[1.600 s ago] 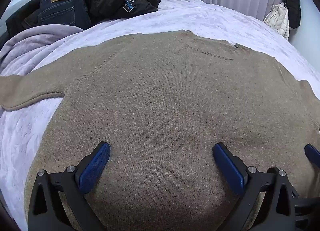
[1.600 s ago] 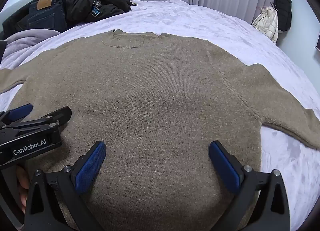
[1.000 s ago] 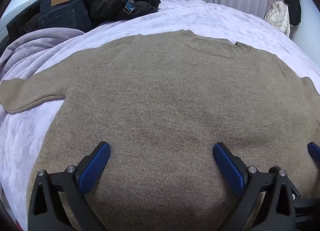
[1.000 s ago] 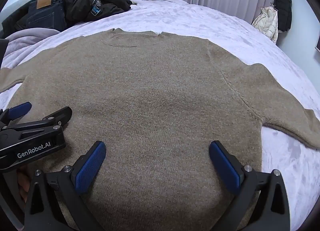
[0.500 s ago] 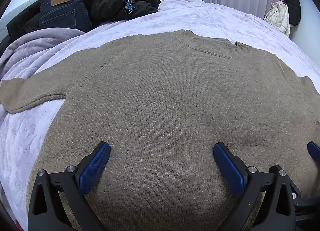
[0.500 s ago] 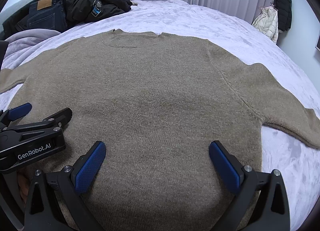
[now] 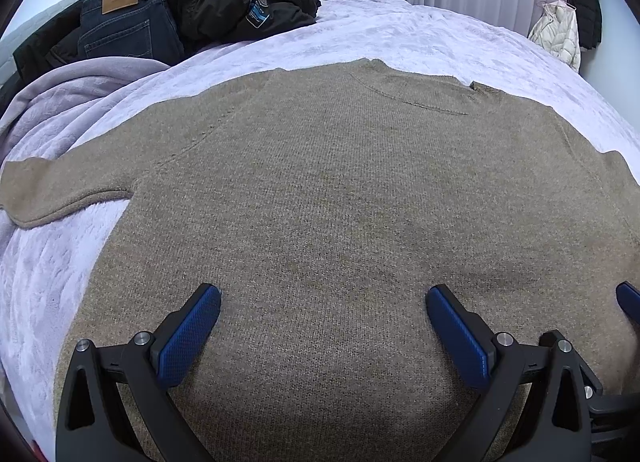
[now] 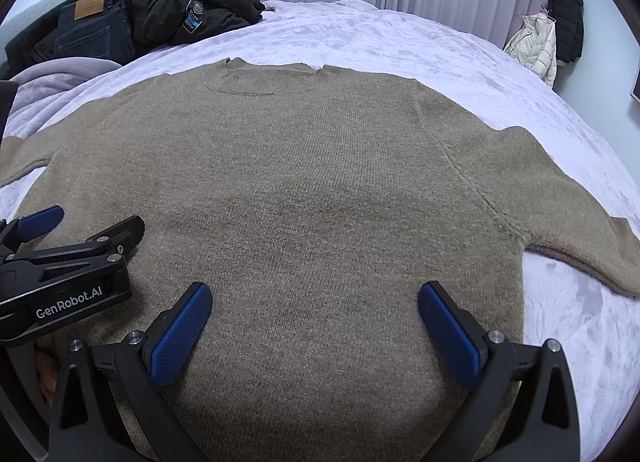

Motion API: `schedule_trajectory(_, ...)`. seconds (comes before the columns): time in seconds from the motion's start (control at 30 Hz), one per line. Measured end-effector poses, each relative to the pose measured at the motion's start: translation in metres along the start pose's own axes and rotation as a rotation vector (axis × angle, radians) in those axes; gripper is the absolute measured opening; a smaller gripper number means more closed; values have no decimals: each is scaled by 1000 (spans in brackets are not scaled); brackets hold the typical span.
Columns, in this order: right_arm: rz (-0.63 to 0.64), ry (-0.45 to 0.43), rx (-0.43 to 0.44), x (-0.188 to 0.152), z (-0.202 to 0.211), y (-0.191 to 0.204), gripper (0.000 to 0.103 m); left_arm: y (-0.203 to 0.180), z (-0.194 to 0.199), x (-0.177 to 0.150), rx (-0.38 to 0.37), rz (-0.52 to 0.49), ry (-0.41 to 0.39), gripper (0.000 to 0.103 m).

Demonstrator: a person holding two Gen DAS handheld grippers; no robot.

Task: Fold small clothes

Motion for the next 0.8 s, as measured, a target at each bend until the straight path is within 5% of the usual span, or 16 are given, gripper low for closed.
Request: schedule_trajectory(0.8, 11, 9, -15, -1, 1, 1, 103, -1, 2, 1, 5, -2, -1, 103)
Point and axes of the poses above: each gripper's, at about its wrist camera, not at the fingertips, and z roughly against the way its jaws point, y to its left, x to its top, the point moved 3 cm from there along -z, roughly the way its jaws point, and after that the axes turned 4 degrees about -z, right-handed, at the moved point
